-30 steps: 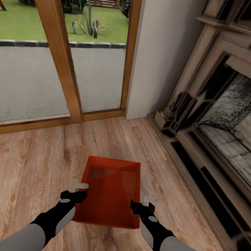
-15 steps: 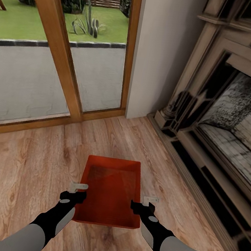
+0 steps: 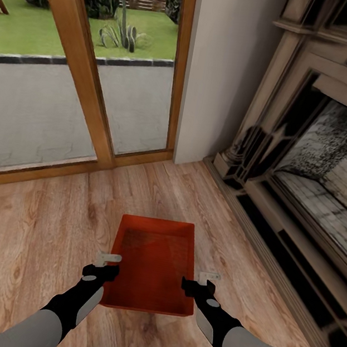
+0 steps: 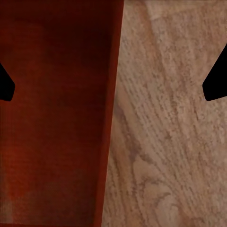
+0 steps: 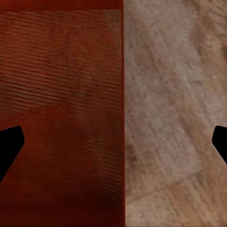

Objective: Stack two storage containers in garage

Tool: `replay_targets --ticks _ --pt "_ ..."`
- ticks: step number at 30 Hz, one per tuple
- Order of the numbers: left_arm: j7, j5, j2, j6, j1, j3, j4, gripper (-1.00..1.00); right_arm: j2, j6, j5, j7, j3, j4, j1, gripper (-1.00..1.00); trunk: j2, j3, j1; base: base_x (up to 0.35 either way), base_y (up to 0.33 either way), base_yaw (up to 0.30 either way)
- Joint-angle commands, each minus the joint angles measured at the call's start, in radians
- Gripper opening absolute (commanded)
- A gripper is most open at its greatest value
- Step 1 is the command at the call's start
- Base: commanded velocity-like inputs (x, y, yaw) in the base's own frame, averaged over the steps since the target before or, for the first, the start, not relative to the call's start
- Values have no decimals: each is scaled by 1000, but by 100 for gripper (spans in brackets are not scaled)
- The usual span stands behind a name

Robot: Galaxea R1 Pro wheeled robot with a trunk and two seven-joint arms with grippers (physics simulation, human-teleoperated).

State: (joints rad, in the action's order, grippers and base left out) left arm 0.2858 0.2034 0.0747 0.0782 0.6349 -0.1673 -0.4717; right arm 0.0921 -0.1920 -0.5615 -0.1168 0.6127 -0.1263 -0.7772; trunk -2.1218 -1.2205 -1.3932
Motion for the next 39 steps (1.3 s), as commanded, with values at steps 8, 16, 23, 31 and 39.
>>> replay_targets --ticks 8,16,23,31,39 --pt "9 10 -1 5 0 -9 0 100 1 -3 -7 -4 10 0 -1 100 -42 -19 -23 0 0 0" --pt "9 10 -1 5 0 -9 -2 100 1 -3 -6 -4 10 0 -1 100 -98 -44 -54 0 0 0" --pt "9 10 -2 6 0 -8 -2 100 3 -3 -6 -4 10 0 -1 100 -147 -66 -80 0 0 0" --pt "9 10 -3 5 0 -8 -4 100 3 -3 -6 -4 10 0 -1 100 -161 -73 -88 0 0 0" --pt "9 10 -2 5 0 -8 -3 100 3 -3 -6 -4 10 0 -1 100 -203 -91 -111 0 0 0"
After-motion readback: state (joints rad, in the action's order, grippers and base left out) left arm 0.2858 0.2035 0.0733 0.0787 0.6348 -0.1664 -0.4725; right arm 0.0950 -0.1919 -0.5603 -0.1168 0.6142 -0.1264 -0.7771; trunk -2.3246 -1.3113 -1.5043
